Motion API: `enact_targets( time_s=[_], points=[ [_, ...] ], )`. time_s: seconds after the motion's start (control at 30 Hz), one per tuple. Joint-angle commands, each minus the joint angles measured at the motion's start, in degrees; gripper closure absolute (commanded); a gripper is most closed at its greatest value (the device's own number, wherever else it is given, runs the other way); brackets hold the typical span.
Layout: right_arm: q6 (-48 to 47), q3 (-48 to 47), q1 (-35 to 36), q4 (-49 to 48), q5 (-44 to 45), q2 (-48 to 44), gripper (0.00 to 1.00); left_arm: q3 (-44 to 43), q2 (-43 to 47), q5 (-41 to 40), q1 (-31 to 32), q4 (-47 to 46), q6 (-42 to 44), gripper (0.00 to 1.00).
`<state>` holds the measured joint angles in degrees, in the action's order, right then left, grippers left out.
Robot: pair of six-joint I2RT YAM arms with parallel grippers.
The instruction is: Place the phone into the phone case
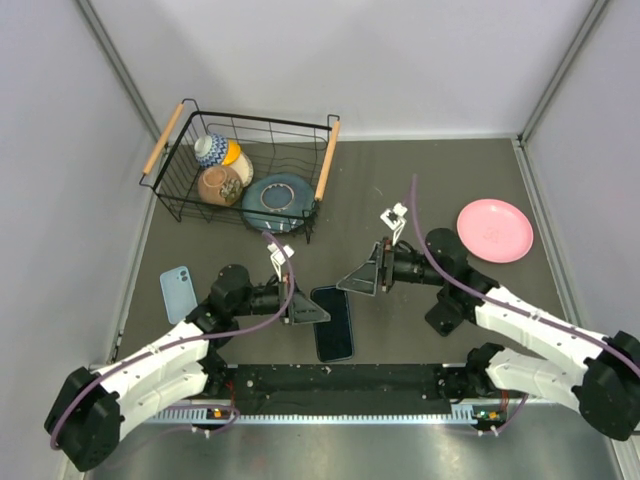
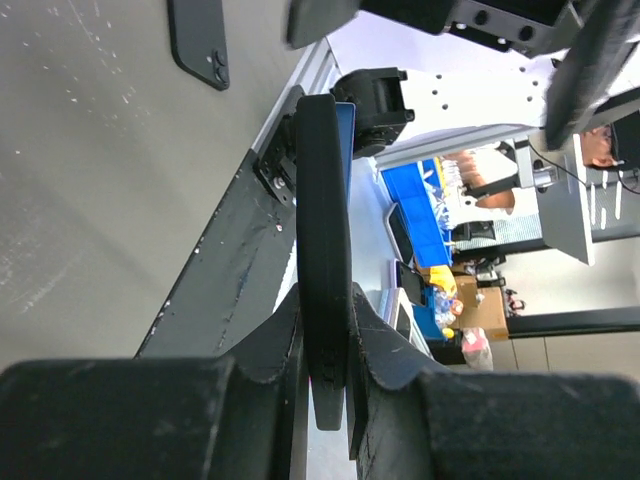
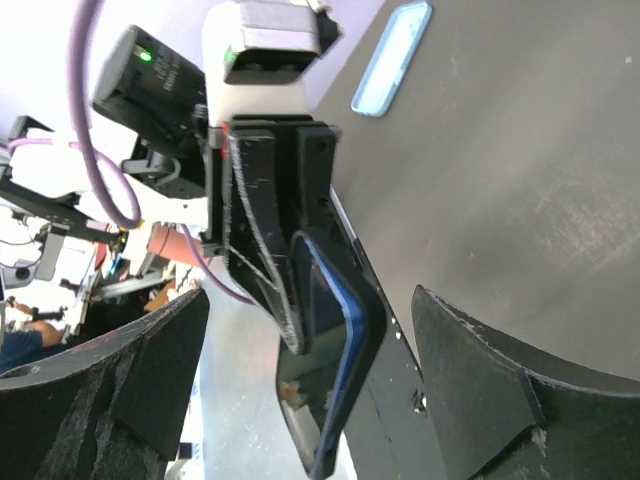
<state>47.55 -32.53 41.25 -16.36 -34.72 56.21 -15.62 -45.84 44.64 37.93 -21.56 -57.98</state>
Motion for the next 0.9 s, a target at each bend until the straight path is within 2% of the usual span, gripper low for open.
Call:
enact_targets(
  time_s=[0.0,0.17,0.23,0.27,0.3,0.37,0.4,0.47,0.5,0.53,0.7,0.73,0.87],
  points=[
    [-3.25,-4.11,-0.65,0.47,-5.34,4.17,0.19,-1.26,-0.38,4.31,-0.05,-9.9,-3.11,1.0],
    [-2.11,-4.03,-0.56,-3.41,-10.8,7.25,0.27,-3.01,-0.47,4.14,-0.05,-6.92,-1.09,1.0],
    [-1.94,-3.15,-0.56,-4.81,-11.25,6.9,0.39,-3.37,-0.91,3.61,-0.05,-5.95,-0.56,1.0],
    [-2.02,-2.8,-0.56,-5.17,-11.33,6.12,0.45,-3.63,-1.26,3.61,-0.05,-5.43,-0.12,1.0],
    [-2.2,-2.19,-0.56,-5.26,-11.07,5.67,0.59,-3.72,-2.13,3.7,-0.05,-5.33,0.05,1.0],
    [-2.64,-1.75,-0.65,-5.44,-9.67,4.71,0.74,-3.72,-3.02,3.61,-0.05,-5.25,0.49,1.0],
    [-2.9,-1.57,-0.65,-5.26,-9.4,3.92,0.87,-3.89,-3.89,3.09,-0.05,-3.5,1.19,1.0],
    [-4.21,-1.74,-0.56,-4.04,-8.88,3.21,0.98,-6.78,-6.0,-0.51,-0.05,3.42,6.01,1.0],
    [-5.26,-1.92,-0.65,-3.07,-8.26,2.43,1.0,-8.36,-6.79,-2.35,-0.05,11.81,8.12,1.0],
    [-5.97,-2.27,-0.56,-2.02,-6.87,2.16,1.0,-9.86,-7.58,-3.67,-0.05,13.11,9.71,1.0],
    [-9.4,-4.47,-0.56,4.66,-4.13,0.93,1.0,-11.54,-11.54,-6.49,-0.05,15.22,9.98,1.0],
    [-9.32,-4.47,-0.65,4.84,-3.52,0.4,1.0,-12.85,-12.16,-7.19,-0.05,18.02,10.68,1.0],
    [-8.62,-3.33,-0.56,2.92,-5.0,-0.04,1.0,-13.21,-13.22,-8.43,-0.05,18.05,9.81,1.0]
  ],
)
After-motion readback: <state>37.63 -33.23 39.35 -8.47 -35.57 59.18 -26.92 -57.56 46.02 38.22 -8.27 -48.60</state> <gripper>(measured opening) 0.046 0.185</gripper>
